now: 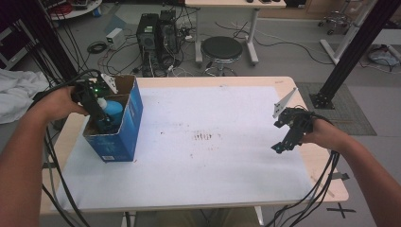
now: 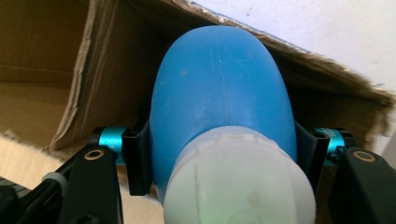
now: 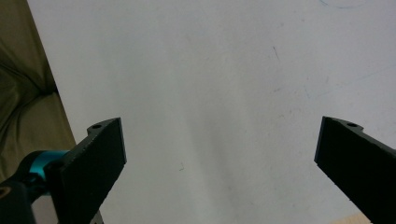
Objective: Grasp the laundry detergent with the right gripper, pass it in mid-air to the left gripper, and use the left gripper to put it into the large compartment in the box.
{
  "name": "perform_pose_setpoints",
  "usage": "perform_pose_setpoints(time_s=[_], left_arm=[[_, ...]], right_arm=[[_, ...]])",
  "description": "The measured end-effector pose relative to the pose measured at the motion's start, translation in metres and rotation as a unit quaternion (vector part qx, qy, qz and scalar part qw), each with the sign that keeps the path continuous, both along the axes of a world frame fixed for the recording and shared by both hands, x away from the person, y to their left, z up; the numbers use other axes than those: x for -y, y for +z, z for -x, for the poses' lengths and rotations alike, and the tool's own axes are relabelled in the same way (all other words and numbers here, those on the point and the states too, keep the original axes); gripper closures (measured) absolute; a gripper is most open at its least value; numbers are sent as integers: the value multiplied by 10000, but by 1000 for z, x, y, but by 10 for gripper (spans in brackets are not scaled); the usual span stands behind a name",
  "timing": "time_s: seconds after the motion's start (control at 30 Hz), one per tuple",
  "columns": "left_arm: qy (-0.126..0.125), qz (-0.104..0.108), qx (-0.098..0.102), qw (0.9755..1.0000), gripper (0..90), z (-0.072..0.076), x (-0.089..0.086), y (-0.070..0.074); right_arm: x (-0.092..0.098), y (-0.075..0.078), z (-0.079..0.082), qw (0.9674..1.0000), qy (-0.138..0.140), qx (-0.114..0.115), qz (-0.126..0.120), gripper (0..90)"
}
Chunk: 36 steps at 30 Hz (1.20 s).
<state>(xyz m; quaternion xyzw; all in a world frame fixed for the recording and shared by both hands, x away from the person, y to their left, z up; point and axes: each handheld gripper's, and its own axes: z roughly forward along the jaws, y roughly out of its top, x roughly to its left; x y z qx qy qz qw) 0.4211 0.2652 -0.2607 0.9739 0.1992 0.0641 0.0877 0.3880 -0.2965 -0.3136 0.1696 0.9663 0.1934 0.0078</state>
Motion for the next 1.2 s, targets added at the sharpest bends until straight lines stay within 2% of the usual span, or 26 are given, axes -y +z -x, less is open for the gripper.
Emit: perform_pose_setpoints(time_s=[0.23, 0.3, 0.5, 0.77, 0.87, 0.97, 1.2], left_arm=[[37, -39, -137, 9999, 377, -3, 2, -19], [76, 53, -114, 9999, 377, -4, 0, -19], [140, -4, -150, 9998, 375, -5, 0, -20], [212, 35, -114, 9997, 372, -5, 0, -21], [268, 24, -180, 9995, 300, -6, 2, -23], [272, -8, -201, 9994, 271, -6, 3, -23], [304, 57, -163, 9994, 265, -6, 2, -21]], right_arm=[[0, 0, 0, 10000, -12, 4, 0, 10], [0, -1, 0, 10000, 9, 12, -12, 10], [-1, 0, 1, 10000, 32, 38, -34, 10], [-1, -2, 3, 10000, 41, 23, -49, 10], [-1, -2, 3, 10000, 33, 11, -40, 10], [-1, -4, 3, 10000, 72, 14, -51, 10], [-1, -5, 3, 9999, 76, 22, -67, 10]])
